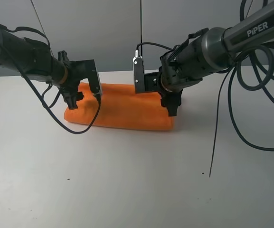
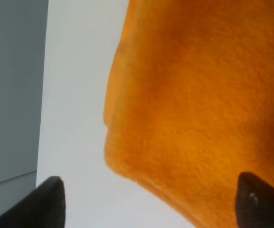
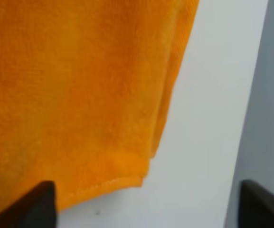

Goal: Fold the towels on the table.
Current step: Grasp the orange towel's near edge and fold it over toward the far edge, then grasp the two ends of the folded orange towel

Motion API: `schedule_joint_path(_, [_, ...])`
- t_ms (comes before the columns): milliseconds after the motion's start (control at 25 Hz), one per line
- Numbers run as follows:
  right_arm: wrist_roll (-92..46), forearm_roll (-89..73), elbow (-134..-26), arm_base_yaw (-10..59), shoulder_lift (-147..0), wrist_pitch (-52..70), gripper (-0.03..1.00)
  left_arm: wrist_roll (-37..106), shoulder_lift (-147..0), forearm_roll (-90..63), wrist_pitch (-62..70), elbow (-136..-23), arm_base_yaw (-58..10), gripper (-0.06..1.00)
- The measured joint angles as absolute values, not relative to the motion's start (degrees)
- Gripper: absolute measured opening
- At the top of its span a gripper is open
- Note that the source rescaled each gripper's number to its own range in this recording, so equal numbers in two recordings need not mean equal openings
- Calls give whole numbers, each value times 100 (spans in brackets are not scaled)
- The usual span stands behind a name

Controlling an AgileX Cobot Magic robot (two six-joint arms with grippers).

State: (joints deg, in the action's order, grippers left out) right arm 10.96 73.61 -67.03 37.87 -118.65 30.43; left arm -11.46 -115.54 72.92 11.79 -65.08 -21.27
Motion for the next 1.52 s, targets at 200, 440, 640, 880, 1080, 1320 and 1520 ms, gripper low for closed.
schedule_joint_path(200, [2020, 8314, -6703, 3787, -11865, 3660, 100, -1161, -11481, 7359, 1168, -6528, -2127, 99])
schedule_joint_path(440, [2878, 7367, -6703, 3777, -11417, 3851, 100, -2385, -11167, 6997, 1283, -6528, -2127, 100])
schedule_joint_path(640, [2941, 5441, -6703, 3697, -10798, 3770, 100, -3051, -11087, 5913, 1856, -6528, -2117, 100])
schedule_joint_path(880, [1848, 2703, -6703, 2865, -10487, 3548, 100, -2766, -11087, 4146, 2356, -6528, -1687, 100])
schedule_joint_path(1080, [171, 0, -6703, 2187, -10376, 3592, 100, -1248, -11087, 1717, 2387, -6528, -1126, 100])
schedule_joint_path(1320, [-1654, -2586, -6703, 1704, -10364, 4083, 100, 462, -11097, -220, 2342, -6528, -989, 100])
schedule_joint_path(1520, [-1931, -3095, -6703, 1693, -10356, 4216, 100, 595, -11286, -421, 2342, -6528, -980, 100])
